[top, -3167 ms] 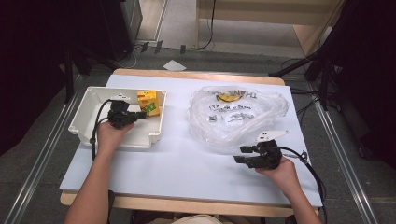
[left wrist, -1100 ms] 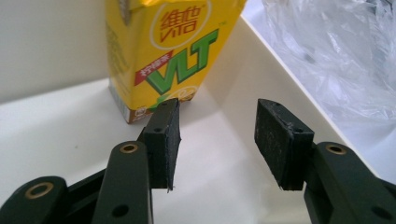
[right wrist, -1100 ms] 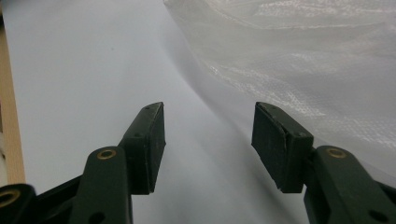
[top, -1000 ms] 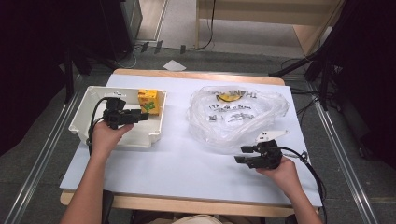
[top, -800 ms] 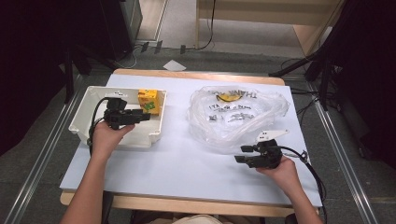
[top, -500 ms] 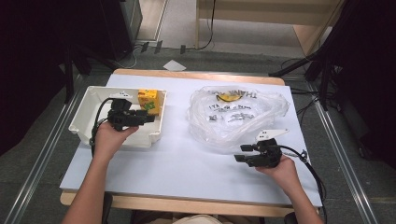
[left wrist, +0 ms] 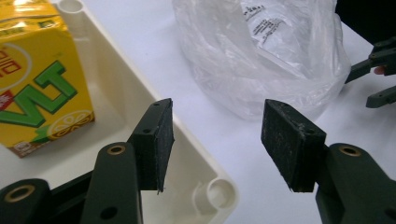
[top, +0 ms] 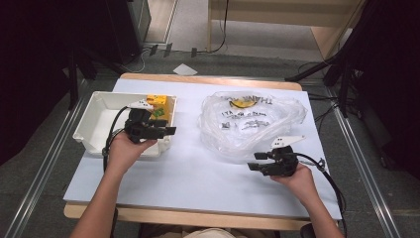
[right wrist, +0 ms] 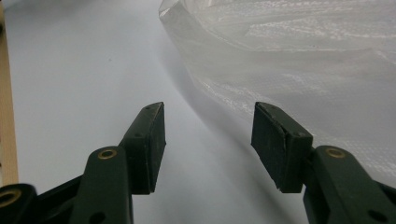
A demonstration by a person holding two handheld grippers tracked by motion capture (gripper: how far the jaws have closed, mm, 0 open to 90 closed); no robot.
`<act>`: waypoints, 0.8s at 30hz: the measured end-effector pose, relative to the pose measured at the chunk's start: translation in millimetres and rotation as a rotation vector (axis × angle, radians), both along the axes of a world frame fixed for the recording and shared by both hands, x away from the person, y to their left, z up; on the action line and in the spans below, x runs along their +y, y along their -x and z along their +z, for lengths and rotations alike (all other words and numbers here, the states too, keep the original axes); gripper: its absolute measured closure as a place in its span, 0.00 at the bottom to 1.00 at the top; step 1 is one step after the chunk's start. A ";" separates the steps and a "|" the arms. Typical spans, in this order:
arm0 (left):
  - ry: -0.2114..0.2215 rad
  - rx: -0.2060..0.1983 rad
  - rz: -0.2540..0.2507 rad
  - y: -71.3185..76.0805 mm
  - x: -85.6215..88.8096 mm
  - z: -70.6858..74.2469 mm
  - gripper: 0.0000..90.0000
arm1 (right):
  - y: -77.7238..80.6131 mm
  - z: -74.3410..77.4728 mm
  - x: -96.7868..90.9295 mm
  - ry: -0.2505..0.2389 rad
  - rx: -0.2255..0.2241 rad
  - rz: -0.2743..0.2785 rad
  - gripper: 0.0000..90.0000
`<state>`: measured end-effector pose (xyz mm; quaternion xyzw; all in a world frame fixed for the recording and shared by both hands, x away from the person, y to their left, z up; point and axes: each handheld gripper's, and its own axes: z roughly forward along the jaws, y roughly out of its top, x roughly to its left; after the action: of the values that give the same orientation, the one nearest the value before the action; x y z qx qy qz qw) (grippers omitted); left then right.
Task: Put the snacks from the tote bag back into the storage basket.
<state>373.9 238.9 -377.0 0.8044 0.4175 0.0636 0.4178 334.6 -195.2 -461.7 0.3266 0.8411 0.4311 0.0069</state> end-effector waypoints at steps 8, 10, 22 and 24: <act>-0.018 -0.013 -0.068 8.0 -22.6 1.4 0.49 | -0.2 0.2 1.2 0.003 -0.004 0.004 0.51; -0.025 -0.014 -0.087 9.6 -28.6 0.7 0.49 | 0.0 0.3 1.4 0.003 -0.003 0.004 0.51; -0.049 0.000 -0.138 15.9 -59.3 -13.5 0.49 | 0.1 0.6 1.7 0.004 -0.007 0.008 0.51; -0.057 0.001 -0.147 16.7 -62.8 -16.3 0.49 | 0.0 0.6 1.8 0.004 -0.006 0.006 0.51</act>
<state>357.2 176.1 -393.4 0.8445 0.3555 0.0444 0.3980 334.6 -193.4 -461.1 0.3230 0.8429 0.4302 0.0087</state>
